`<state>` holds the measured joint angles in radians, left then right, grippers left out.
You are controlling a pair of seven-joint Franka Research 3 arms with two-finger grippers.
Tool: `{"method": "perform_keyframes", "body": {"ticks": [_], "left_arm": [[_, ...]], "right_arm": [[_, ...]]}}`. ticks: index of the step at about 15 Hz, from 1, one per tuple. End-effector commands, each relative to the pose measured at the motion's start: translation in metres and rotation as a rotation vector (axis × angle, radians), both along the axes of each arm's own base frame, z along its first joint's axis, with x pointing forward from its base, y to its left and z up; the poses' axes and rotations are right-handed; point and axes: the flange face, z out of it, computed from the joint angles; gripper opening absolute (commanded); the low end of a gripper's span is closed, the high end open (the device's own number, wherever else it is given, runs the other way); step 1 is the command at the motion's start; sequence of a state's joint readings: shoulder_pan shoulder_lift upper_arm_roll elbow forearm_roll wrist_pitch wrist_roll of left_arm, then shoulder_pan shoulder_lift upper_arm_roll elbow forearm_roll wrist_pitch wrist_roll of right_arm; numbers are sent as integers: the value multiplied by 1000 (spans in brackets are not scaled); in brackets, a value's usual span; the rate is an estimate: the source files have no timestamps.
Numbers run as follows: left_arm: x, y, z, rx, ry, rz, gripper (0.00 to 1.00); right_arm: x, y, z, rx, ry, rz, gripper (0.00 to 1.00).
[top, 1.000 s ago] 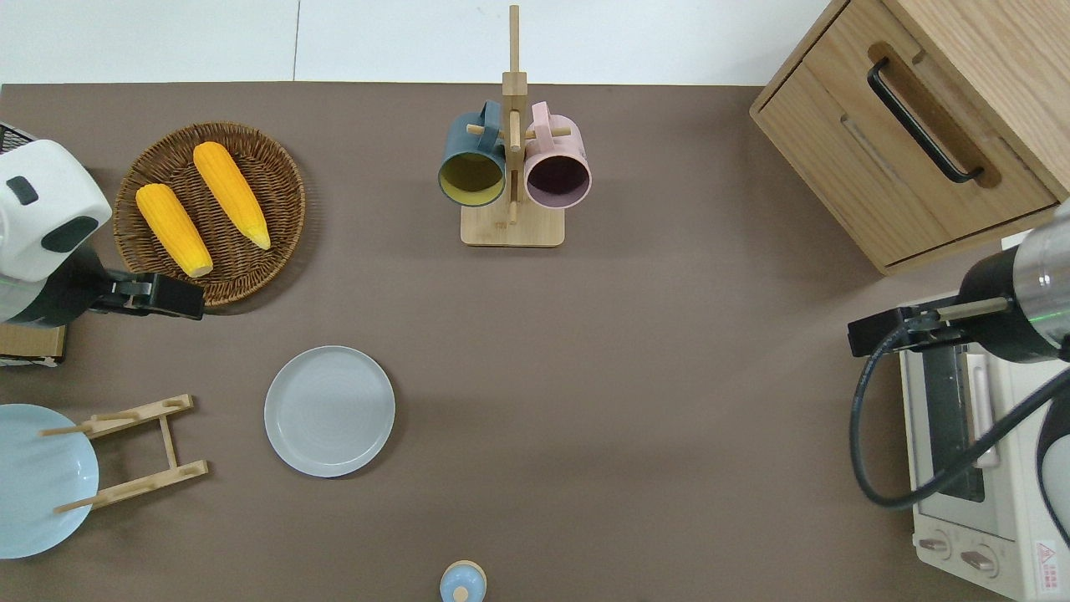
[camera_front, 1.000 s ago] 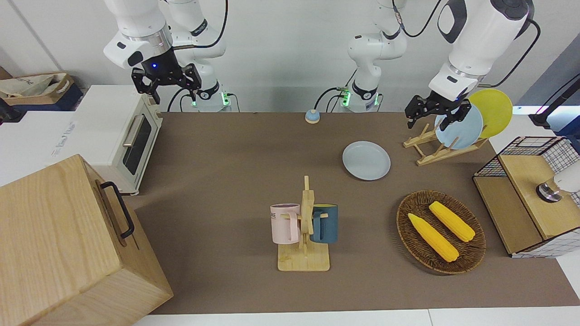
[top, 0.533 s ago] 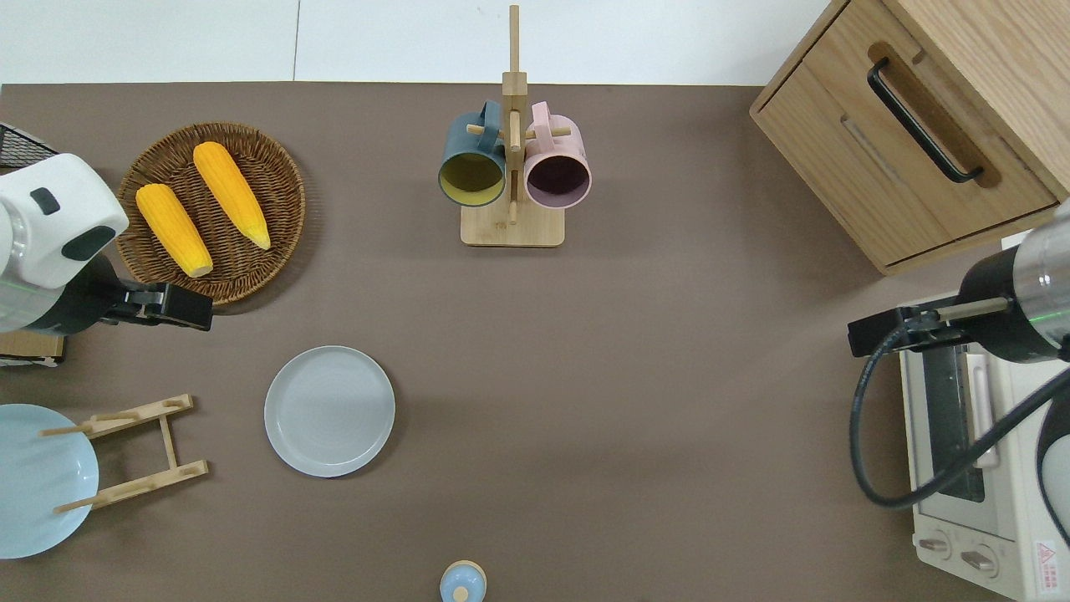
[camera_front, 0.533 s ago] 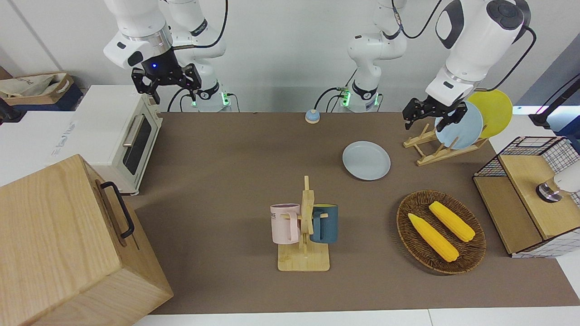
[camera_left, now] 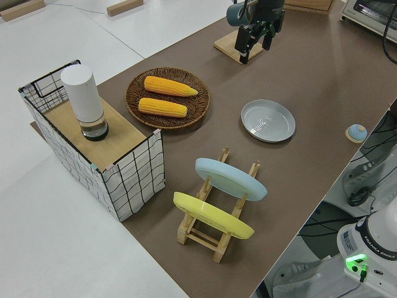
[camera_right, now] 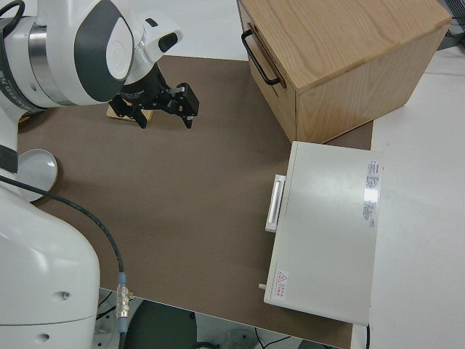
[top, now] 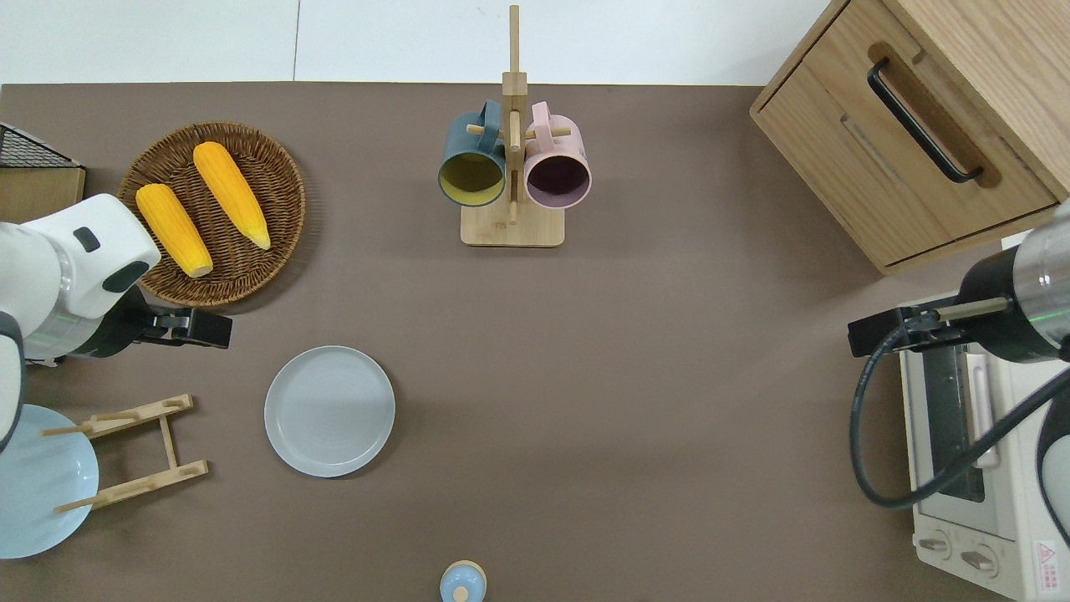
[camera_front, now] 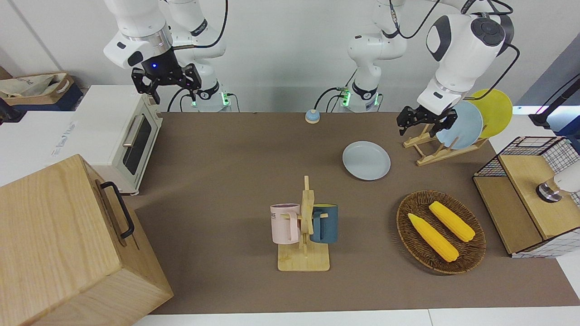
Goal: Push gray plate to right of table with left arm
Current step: 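Move the left gripper down beside the gray plate's edge nearest it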
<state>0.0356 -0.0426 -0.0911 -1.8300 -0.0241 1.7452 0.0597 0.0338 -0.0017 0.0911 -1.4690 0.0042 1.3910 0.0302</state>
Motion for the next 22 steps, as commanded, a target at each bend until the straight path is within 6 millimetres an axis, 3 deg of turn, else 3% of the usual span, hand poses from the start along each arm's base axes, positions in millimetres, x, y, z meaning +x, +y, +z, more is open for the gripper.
{"method": "perform_keyframes", "body": {"ticks": [1, 5, 9, 16, 22], "left_arm": [[-32, 7, -35, 12, -52, 18, 993], [-43, 11, -75, 13, -53, 25, 993], [-67, 20, -138, 16, -61, 42, 993], [-95, 24, -214, 13, -93, 55, 993], [-95, 21, -233, 9, -72, 49, 989]], "right_arm": [[-4, -2, 3, 7, 6, -2, 983], [-3, -3, 3, 7, 4, -3, 983], [-4, -2, 3, 7, 4, -2, 983], [-4, -2, 3, 7, 6, -2, 983], [-3, -3, 3, 7, 6, -3, 983]]}}
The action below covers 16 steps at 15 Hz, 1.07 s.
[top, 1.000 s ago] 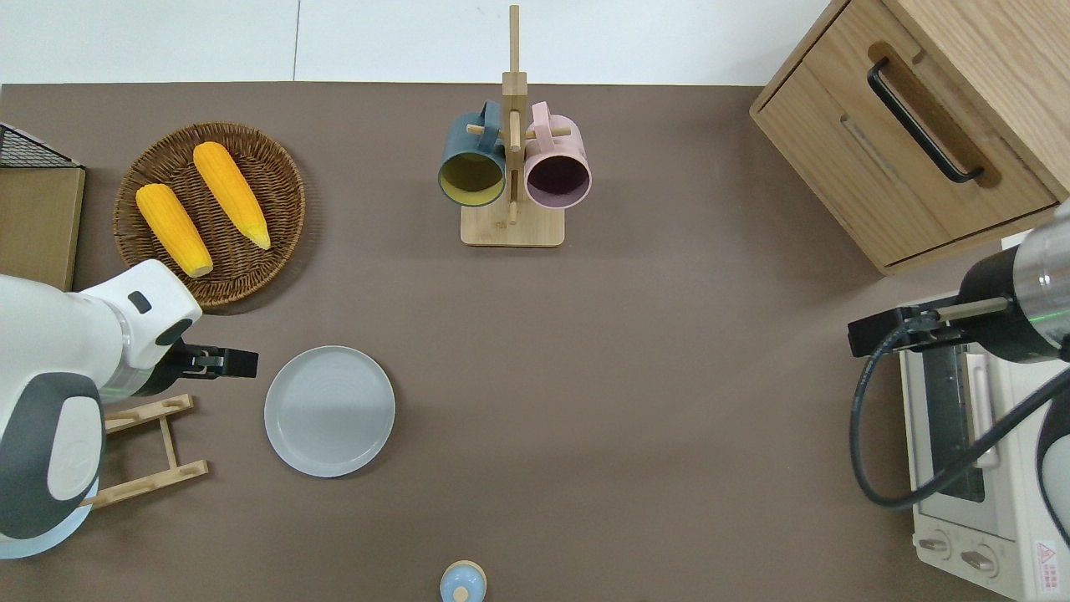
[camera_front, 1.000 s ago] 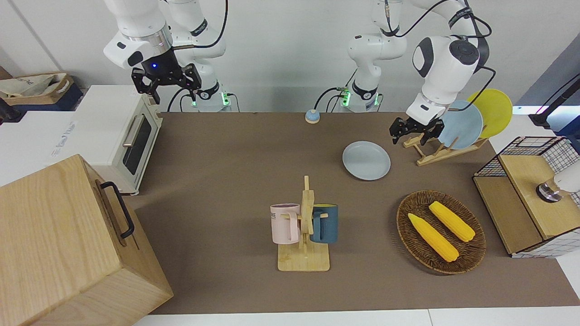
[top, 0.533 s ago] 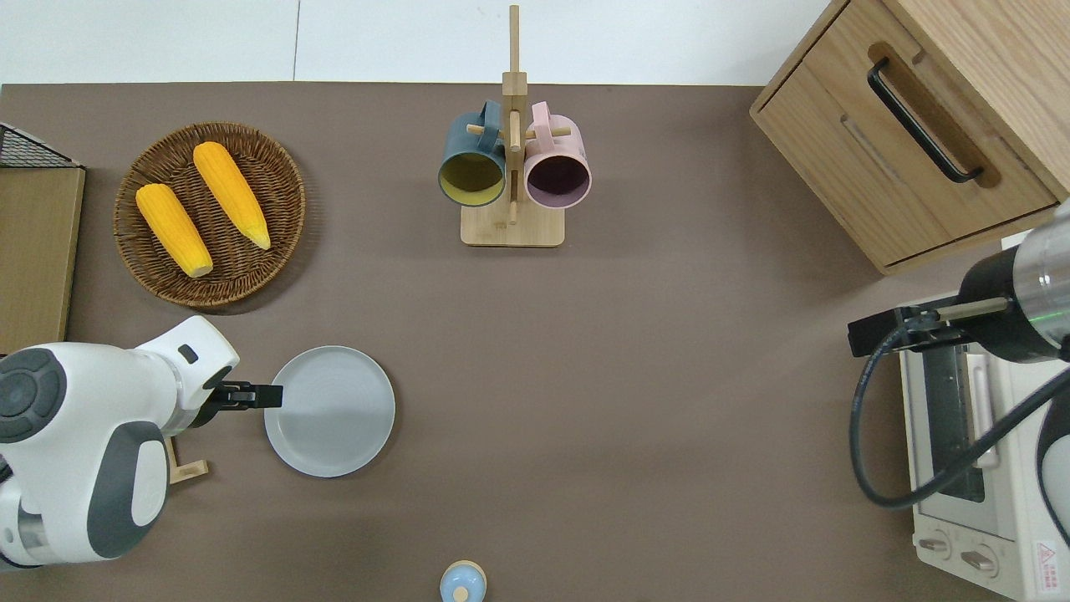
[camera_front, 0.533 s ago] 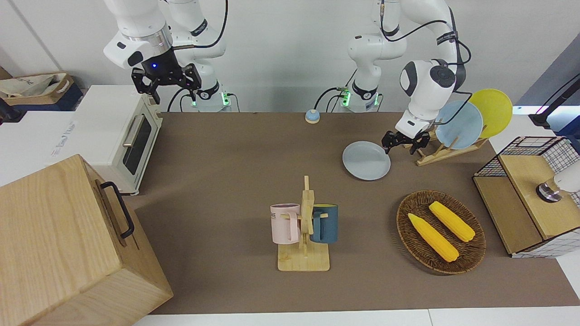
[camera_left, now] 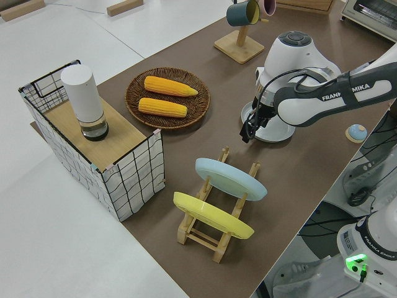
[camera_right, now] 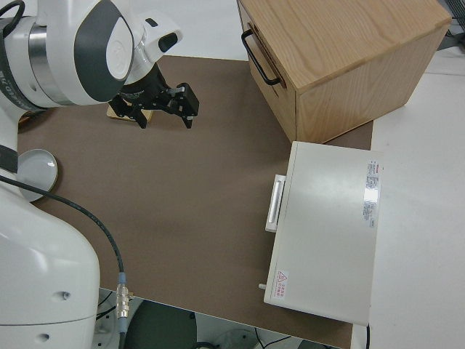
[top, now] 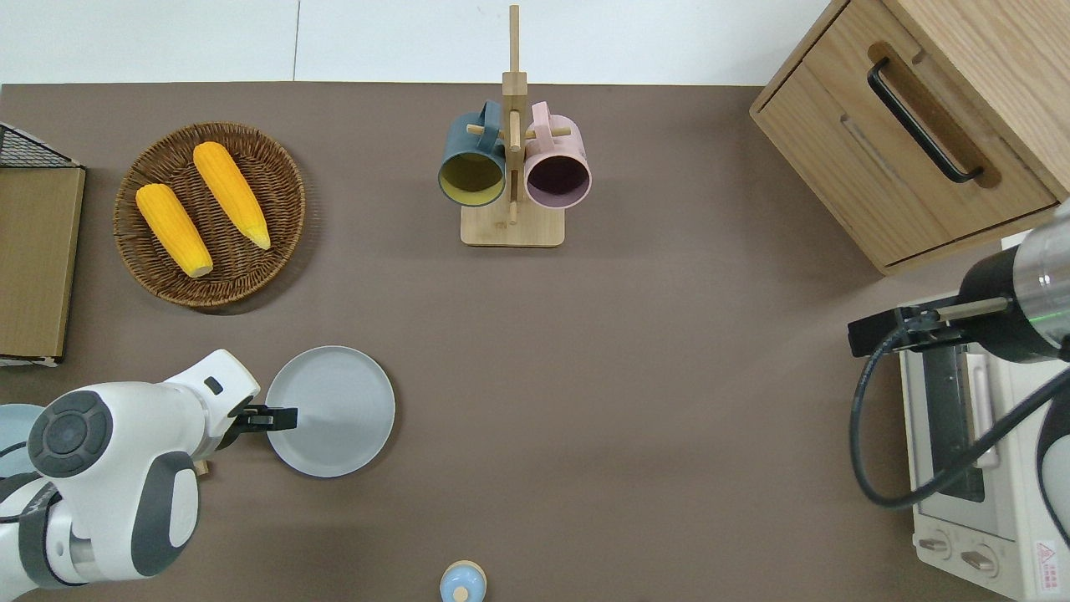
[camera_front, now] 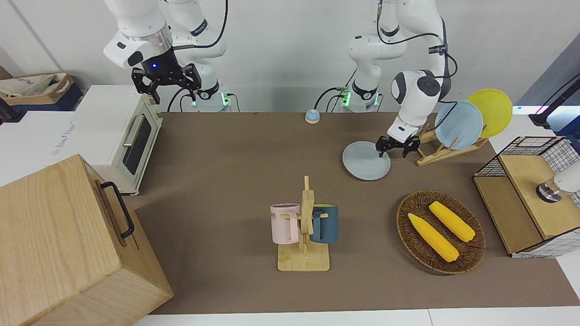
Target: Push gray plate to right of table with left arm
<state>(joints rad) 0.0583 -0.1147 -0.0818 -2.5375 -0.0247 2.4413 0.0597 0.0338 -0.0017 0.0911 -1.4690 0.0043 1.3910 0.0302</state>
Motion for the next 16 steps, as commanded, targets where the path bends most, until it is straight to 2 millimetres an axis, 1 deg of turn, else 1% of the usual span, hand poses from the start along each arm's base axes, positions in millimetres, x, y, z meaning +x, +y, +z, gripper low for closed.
{"method": "perform_keyframes", "body": {"ticks": [1, 3, 5, 6, 7, 8, 9, 10, 11, 12, 14, 16], "left_arm": [[-2, -2, -13, -2, -6, 0, 989], [-2, -2, -15, -2, -3, 2, 983], [0, -1, -13, -2, -6, 3, 912], [0, -1, -14, -2, -6, 2, 827], [0, 0, -15, -2, -3, 3, 710], [0, 0, -17, -3, 0, 3, 543], [0, 0, -17, -6, 0, 7, 398], [0, 0, -17, -8, 0, 11, 275], [1, 0, -17, -11, -1, 14, 184], [1, 0, -17, -13, -6, 18, 111], [2, 0, -18, -15, -7, 20, 16], [2, 0, -18, -15, -7, 20, 0]], "right_arm": [[-3, -3, 3, 7, 6, -3, 983], [-4, -2, 3, 7, 6, -2, 983], [-4, -2, 3, 7, 6, -2, 983], [-4, -2, 3, 7, 6, -2, 983], [-3, -3, 3, 7, 6, -3, 983], [-4, -2, 3, 7, 6, -2, 983], [-4, -2, 3, 7, 6, -2, 983], [-3, -3, 3, 7, 6, -3, 983], [-4, -2, 3, 7, 4, -2, 983], [-4, -2, 3, 7, 6, -3, 983], [-4, -2, 3, 7, 4, -3, 983], [-4, -2, 3, 7, 6, -3, 983]]}}
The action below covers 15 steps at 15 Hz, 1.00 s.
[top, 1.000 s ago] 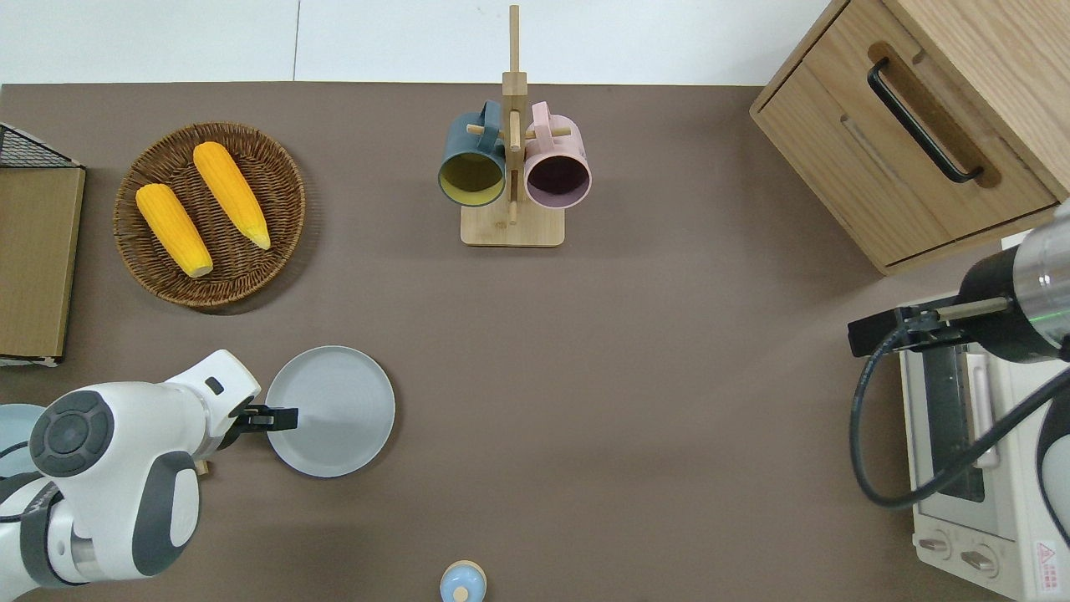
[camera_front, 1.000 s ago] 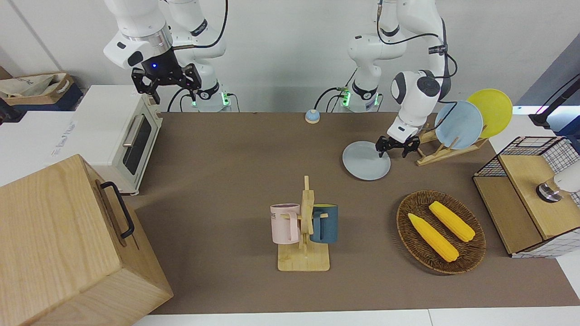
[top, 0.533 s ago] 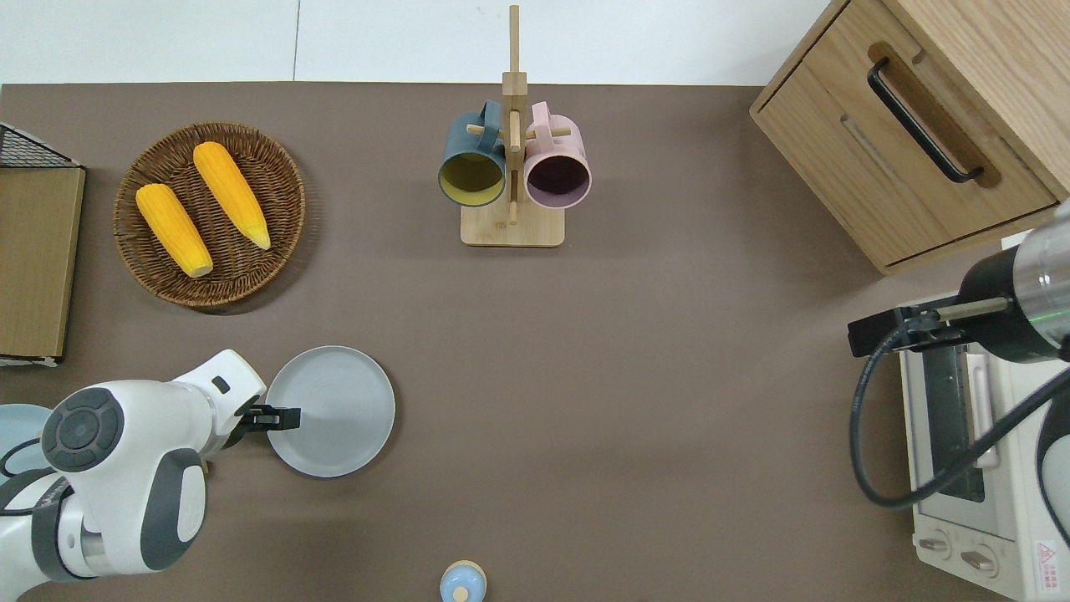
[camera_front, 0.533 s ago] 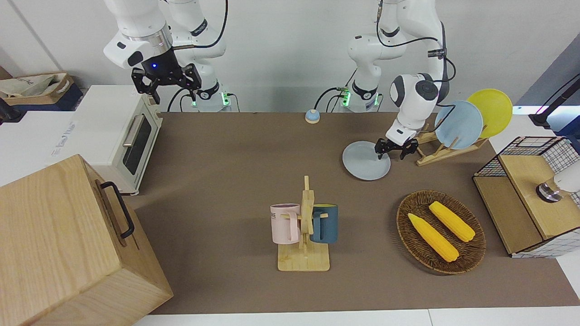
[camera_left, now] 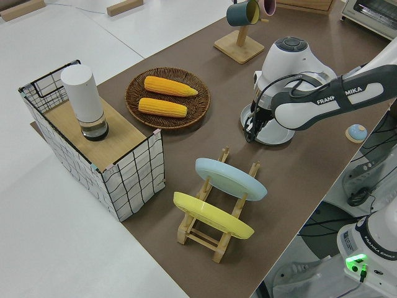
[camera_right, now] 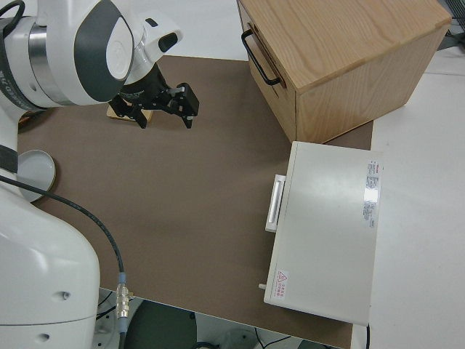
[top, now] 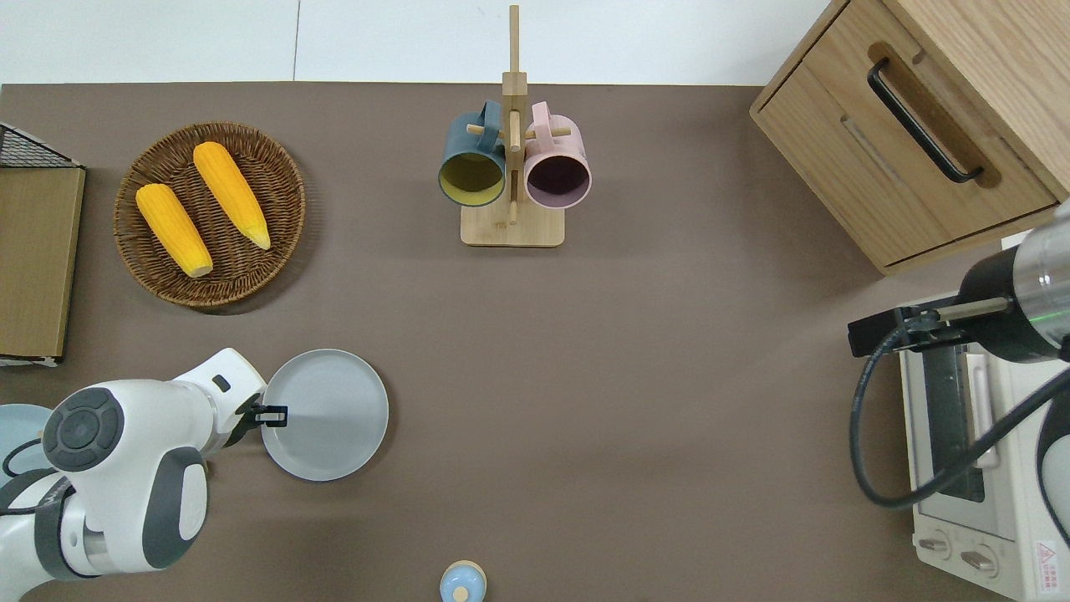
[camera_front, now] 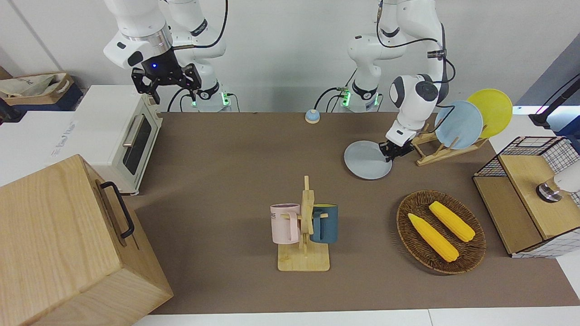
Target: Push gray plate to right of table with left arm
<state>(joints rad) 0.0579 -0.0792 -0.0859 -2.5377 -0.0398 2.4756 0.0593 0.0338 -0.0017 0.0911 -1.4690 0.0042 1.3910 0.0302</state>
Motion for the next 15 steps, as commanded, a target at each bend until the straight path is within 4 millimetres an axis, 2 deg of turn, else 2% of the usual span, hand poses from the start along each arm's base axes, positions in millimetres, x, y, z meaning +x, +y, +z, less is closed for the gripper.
{"method": "perform_keyframes", "body": {"ticks": [1, 7, 15], "left_arm": [[-1, 2, -6, -3, -4, 12, 0], [3, -11, -12, -29, -2, 14, 0], [2, -66, -17, -79, 5, 1, 0]], "right_arm": [[-4, -2, 3, 8, 6, -2, 983], [-4, -2, 3, 7, 4, -2, 983], [-4, -2, 3, 7, 6, -2, 983]]}}
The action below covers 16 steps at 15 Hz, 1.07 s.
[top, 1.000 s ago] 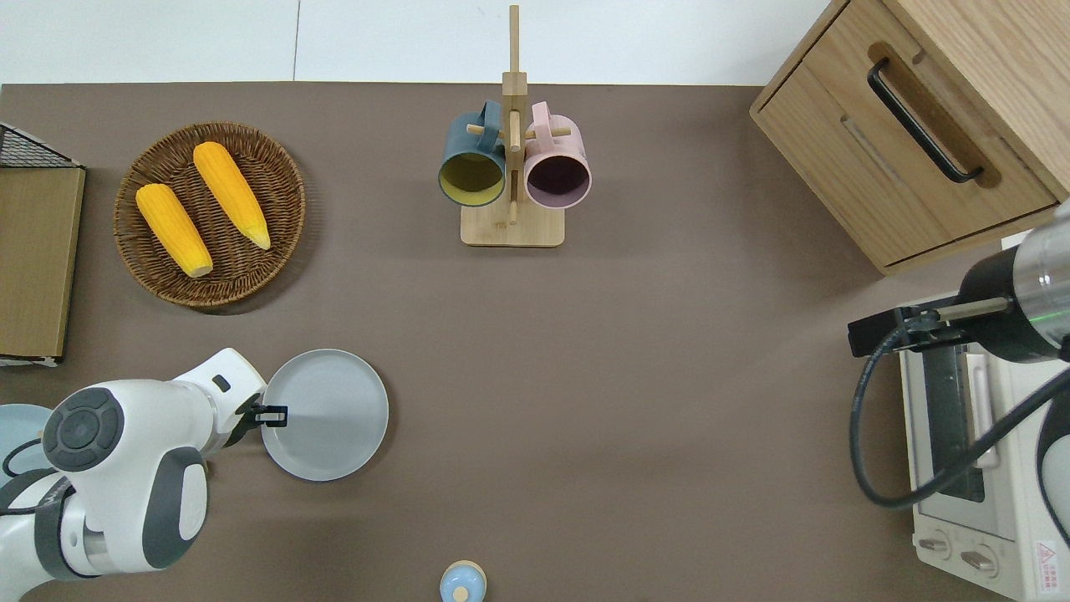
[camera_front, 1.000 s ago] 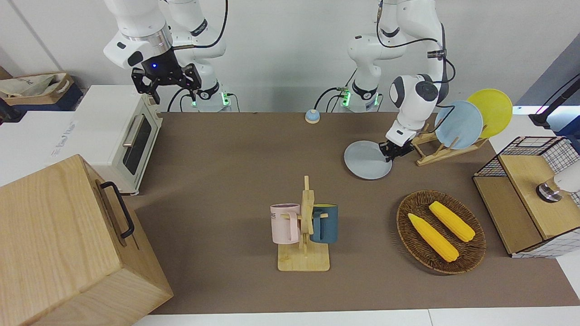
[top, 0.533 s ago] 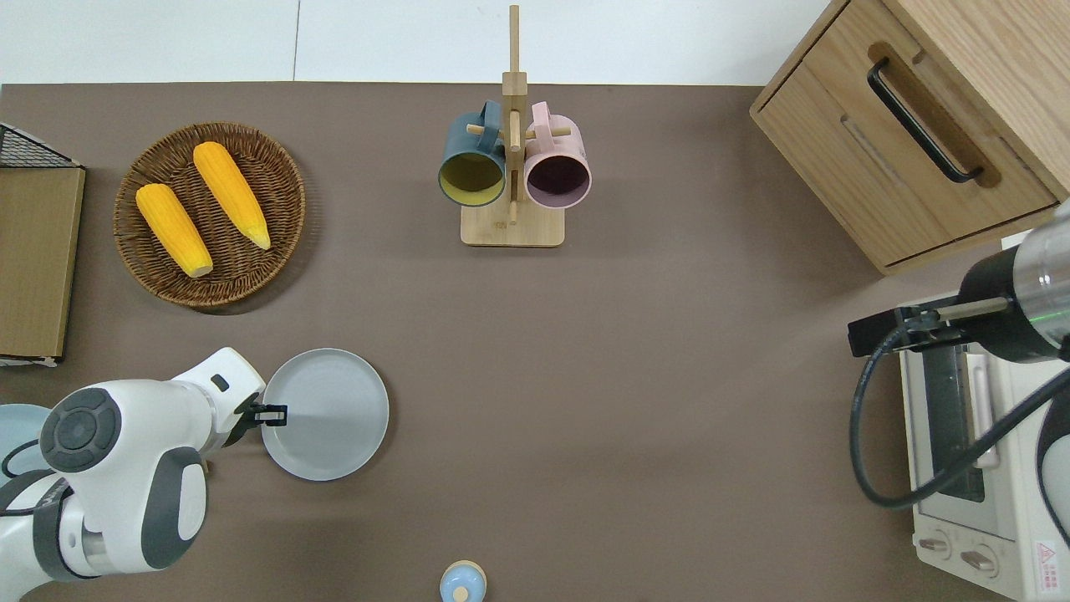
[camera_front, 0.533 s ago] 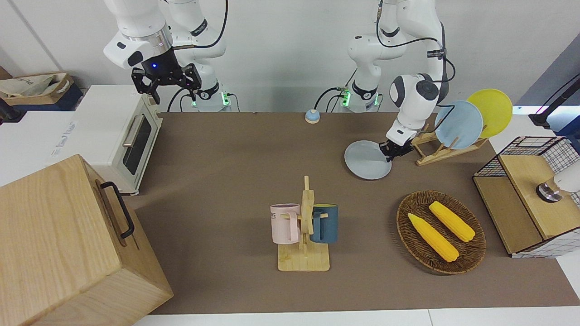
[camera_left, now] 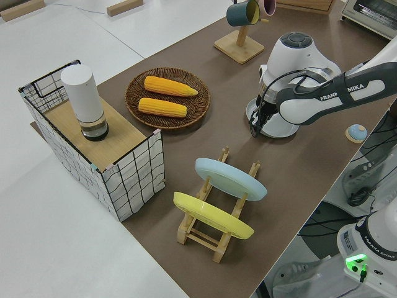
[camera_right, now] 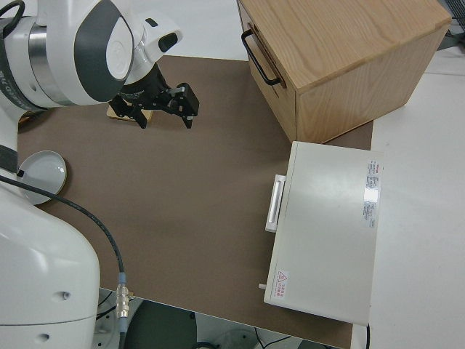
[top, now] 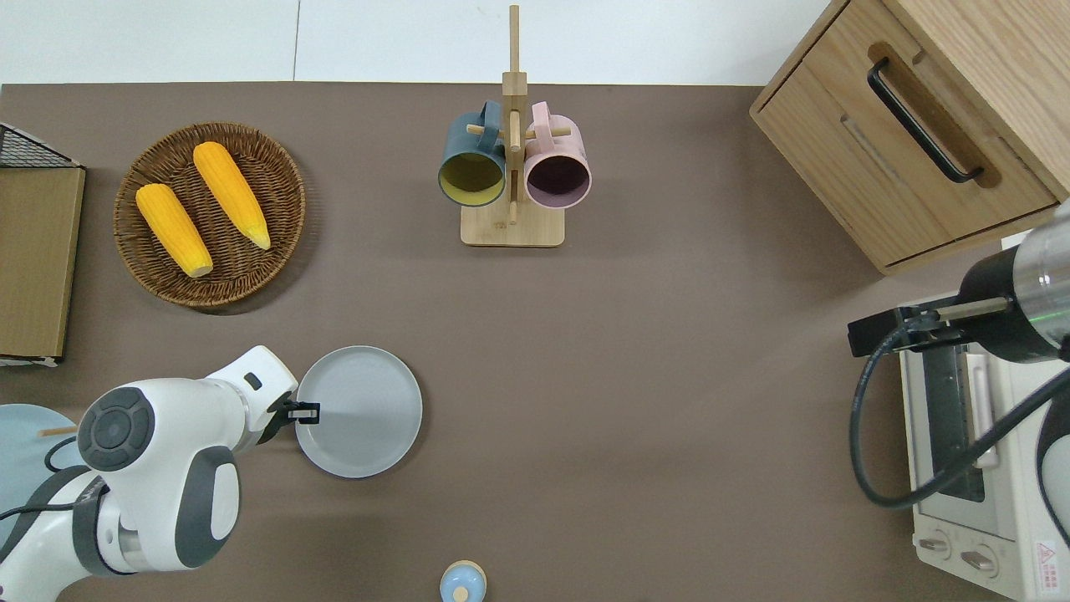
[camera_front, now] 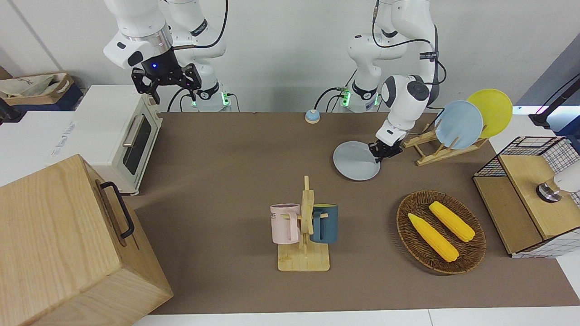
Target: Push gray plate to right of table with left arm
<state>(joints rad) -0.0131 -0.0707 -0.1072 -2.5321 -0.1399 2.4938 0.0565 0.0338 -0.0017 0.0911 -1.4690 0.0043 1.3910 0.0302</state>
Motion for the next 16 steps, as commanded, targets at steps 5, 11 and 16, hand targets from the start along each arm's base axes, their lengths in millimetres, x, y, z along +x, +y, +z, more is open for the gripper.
{"method": "perform_keyframes", "body": {"ticks": [5, 11, 16], "left_arm": [[2, -87, -17, -23, 26, 44, 0], [0, -156, -21, -32, 38, 54, 0], [-3, -224, -26, -42, 50, 79, 0]], "right_arm": [[-4, -2, 3, 7, 4, -3, 983], [-4, -2, 3, 7, 6, -3, 983], [-4, -2, 3, 7, 4, -3, 983]]}}
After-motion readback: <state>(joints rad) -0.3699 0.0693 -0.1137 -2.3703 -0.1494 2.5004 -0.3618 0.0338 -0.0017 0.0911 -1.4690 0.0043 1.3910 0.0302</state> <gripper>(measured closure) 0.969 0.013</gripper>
